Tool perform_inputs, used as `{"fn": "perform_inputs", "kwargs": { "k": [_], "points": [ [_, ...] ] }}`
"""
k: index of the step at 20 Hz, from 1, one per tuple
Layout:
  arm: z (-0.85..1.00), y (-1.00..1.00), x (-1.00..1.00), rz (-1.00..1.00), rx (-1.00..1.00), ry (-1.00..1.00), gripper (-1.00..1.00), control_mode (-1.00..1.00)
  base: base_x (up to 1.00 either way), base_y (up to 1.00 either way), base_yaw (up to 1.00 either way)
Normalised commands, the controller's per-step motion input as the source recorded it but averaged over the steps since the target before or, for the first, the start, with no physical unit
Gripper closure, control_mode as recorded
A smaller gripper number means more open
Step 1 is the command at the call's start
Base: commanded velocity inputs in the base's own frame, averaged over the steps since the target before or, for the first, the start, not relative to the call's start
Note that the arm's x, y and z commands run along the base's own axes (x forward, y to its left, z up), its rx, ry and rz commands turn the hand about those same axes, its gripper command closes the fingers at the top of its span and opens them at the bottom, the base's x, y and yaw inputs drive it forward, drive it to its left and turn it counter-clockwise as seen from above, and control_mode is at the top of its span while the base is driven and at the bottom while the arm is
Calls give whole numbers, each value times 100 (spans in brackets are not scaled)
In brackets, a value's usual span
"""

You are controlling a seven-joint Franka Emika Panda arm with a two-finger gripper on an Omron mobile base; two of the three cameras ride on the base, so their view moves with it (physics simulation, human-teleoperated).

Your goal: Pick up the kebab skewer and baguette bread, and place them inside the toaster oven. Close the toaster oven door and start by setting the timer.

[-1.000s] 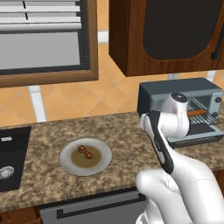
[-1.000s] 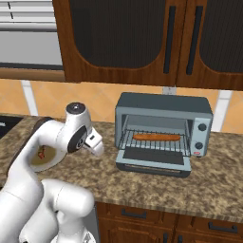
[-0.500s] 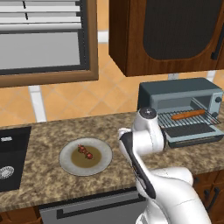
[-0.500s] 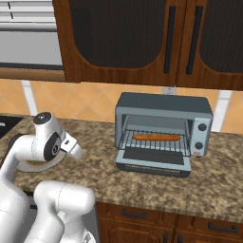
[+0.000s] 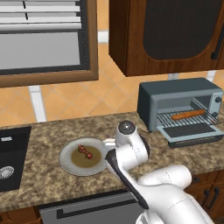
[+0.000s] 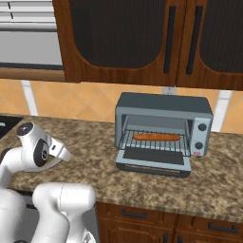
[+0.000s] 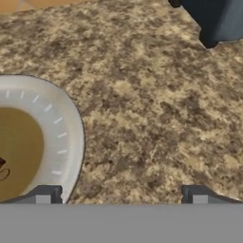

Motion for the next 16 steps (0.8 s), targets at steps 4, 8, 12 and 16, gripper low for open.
{"fn": "perform_inputs", "kwargs": {
  "k": [4,8,12,16],
  "points": [
    [26,35,1,15,-2,13,-100,-100,0,0,0],
    [27,36,0,15,-4,14,-100,-100,0,0,0],
    [21,44,0,12,-6,8,-100,-100,0,0,0],
    [18,45,2,10,-2,13,-100,-100,0,0,0]
  ]
}}
